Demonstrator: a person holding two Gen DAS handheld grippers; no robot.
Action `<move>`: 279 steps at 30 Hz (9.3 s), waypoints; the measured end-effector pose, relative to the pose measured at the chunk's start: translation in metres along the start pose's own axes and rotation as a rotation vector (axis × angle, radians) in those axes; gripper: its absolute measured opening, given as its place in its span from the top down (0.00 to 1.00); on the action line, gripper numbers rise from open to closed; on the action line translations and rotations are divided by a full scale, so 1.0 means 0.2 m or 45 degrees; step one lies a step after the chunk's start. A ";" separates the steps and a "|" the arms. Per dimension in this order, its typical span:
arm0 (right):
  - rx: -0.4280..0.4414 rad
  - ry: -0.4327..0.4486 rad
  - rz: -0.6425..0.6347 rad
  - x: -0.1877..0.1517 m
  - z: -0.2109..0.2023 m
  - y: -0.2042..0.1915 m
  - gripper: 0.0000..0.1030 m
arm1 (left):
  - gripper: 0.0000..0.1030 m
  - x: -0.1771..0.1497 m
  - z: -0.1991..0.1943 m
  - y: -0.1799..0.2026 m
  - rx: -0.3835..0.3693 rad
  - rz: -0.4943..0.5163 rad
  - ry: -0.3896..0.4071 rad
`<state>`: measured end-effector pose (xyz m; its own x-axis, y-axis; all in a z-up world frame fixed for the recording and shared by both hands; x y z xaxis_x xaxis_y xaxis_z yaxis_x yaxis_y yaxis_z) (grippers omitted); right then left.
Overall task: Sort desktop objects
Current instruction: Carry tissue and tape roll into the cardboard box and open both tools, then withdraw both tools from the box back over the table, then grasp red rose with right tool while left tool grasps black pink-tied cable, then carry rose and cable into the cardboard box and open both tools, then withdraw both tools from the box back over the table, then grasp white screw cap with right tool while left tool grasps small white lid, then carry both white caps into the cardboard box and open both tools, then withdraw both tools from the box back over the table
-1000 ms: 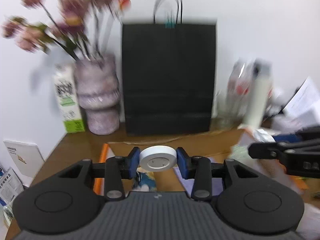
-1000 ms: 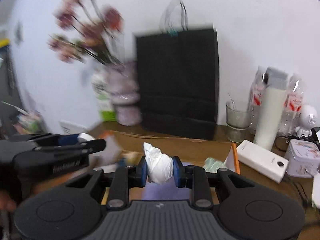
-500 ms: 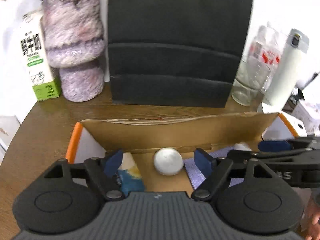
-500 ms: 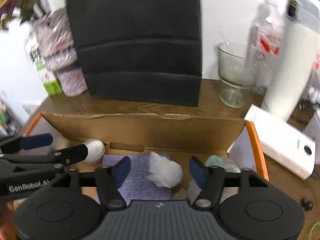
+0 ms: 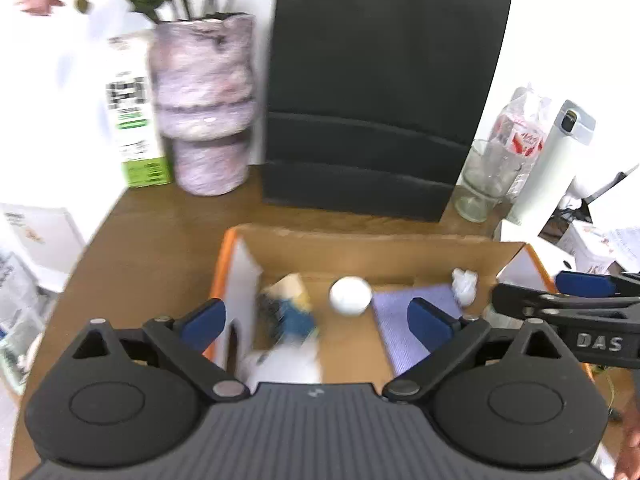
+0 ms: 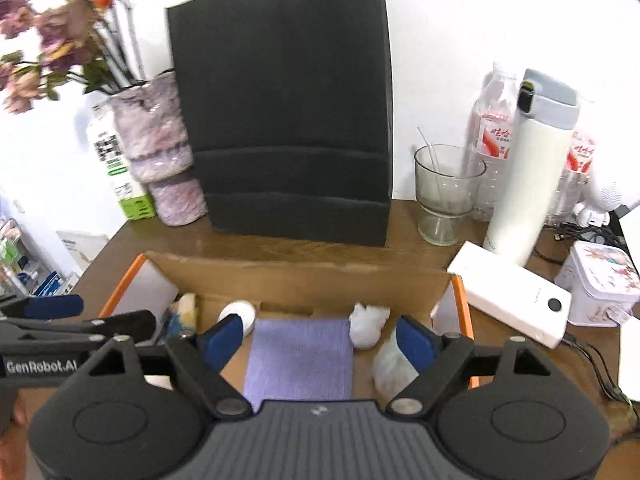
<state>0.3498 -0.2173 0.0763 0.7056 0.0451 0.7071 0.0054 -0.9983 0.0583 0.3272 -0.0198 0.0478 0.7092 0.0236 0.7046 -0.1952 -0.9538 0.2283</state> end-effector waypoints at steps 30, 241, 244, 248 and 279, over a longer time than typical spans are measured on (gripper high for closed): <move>-0.038 0.402 -0.027 -1.62 -1.07 0.17 0.13 | 0.00 -1.55 -0.81 0.15 -0.021 0.083 0.246; 0.219 0.350 -0.003 -0.97 -0.96 0.21 0.63 | 0.75 -0.69 -0.71 0.32 -0.180 0.188 0.288; 0.246 0.304 -0.059 -0.66 -0.76 0.15 0.63 | 0.75 -0.39 -0.47 0.27 -0.194 0.153 0.242; 0.280 0.082 -0.092 -0.34 -0.35 0.03 0.63 | 0.75 -0.16 -0.04 0.20 -0.122 0.183 0.063; -0.049 -0.033 0.029 -0.24 -0.23 0.22 0.18 | 0.00 -0.24 -0.26 0.06 0.112 0.145 0.043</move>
<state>0.2825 -0.2609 0.0771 0.7234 0.0205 0.6901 -0.0383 -0.9968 0.0698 0.2559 -0.0177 0.0521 0.6621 -0.0780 0.7454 -0.2122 -0.9734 0.0867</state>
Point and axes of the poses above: each gripper's, at about its wrist camera, not at the fingertips, and z roughly the way its jaws point, y to its right, x to its top, the point moved 8 cm from there along z, roughly the way its jaws point, and after that the axes turned 14 degrees about -x, right-handed, at the moved point
